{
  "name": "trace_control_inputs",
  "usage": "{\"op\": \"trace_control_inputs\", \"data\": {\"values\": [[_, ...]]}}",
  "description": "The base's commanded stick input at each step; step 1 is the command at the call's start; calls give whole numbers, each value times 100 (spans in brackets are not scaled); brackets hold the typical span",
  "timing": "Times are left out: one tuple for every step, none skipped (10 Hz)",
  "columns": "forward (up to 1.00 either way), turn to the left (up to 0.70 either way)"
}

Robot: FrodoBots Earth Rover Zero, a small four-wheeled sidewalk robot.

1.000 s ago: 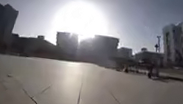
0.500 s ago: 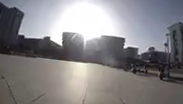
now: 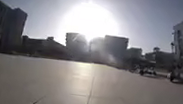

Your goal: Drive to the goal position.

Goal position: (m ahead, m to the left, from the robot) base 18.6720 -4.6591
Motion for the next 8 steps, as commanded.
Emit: {"op": "trace_control_inputs", "data": {"values": [[100,4],[100,4],[100,4],[100,4],[100,4],[100,4],[100,4],[100,4]]}}
